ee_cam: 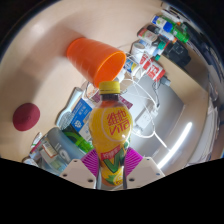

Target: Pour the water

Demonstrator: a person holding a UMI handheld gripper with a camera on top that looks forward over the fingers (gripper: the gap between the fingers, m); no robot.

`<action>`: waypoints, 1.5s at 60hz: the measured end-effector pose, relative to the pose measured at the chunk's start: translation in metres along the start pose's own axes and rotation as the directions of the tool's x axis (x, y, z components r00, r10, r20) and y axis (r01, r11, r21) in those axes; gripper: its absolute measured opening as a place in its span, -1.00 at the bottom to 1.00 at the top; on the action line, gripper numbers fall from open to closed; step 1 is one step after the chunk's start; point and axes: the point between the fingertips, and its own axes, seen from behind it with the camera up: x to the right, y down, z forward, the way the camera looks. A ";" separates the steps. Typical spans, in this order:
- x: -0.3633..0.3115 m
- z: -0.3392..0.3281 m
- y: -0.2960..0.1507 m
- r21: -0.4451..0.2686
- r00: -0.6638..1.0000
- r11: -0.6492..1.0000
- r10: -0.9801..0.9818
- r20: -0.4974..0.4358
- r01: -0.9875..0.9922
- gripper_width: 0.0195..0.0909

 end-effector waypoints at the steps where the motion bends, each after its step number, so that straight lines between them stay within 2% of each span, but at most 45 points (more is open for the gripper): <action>1: 0.000 0.000 0.000 0.000 1.000 1.000 0.016 0.000 -0.016 -0.73; 6: 0.005 0.002 0.016 -0.025 0.981 0.981 0.192 -0.016 -0.192 -0.73; 10: 0.006 -0.002 0.030 -0.036 0.854 0.853 0.520 -0.019 -0.520 -0.73; 13: 0.000 -0.004 0.048 -0.070 0.636 0.633 0.772 -0.016 -0.771 -0.73; 17: -0.009 -0.013 0.055 -0.061 0.189 0.188 0.982 -0.025 -0.980 -0.72; 20: -0.029 -0.024 0.055 -0.042 -0.175 -0.176 0.984 -0.036 -0.983 -0.71; 23: -0.051 -0.028 0.054 -0.080 -0.424 -0.425 0.905 -0.030 -0.902 -0.71; 26: -0.074 -0.034 0.046 -0.123 -0.565 -0.563 0.825 -0.024 -0.817 -0.71; 29: -0.103 -0.047 0.018 -0.109 -0.659 -0.659 0.751 -0.041 -0.745 -0.71; 32: -0.115 -0.041 0.019 -0.132 -0.669 -0.666 0.743 -0.025 -0.734 -0.72; 37: -0.143 -0.042 -0.010 -0.187 -0.690 -0.679 0.724 -0.012 -0.710 -0.71; 43: -0.160 -0.043 -0.032 -0.198 -0.702 -0.688 0.712 0.007 -0.699 -0.71; 48: -0.156 -0.042 -0.033 -0.150 -0.710 -0.699 0.704 0.033 -0.700 -0.63; 57: -0.155 -0.042 -0.035 -0.117 -0.681 -0.672 0.730 0.061 -0.731 -0.59; 62: -0.155 -0.043 -0.036 -0.130 -0.681 -0.671 0.730 0.060 -0.730 -0.35; 66: -0.156 -0.049 -0.041 -0.191 -0.699 -0.677 0.711 0.081 -0.711 -0.05; 67: -0.157 -0.052 -0.043 -0.213 -0.707 -0.680 0.702 0.087 -0.701 0.07; 71: -0.156 -0.065 -0.044 -0.254 -0.744 -0.706 0.661 0.099 -0.661 0.76; 72: -0.155 -0.069 -0.043 -0.255 -0.750 -0.711 0.654 0.099 -0.655 0.84; 81: -0.158 -0.113 -0.024 -0.282 -0.742 -0.702 0.668 0.058 -0.654 0.80; 90: -0.134 -0.187 -0.012 -0.314 -0.771 -0.725 0.635 0.041 -0.614 0.81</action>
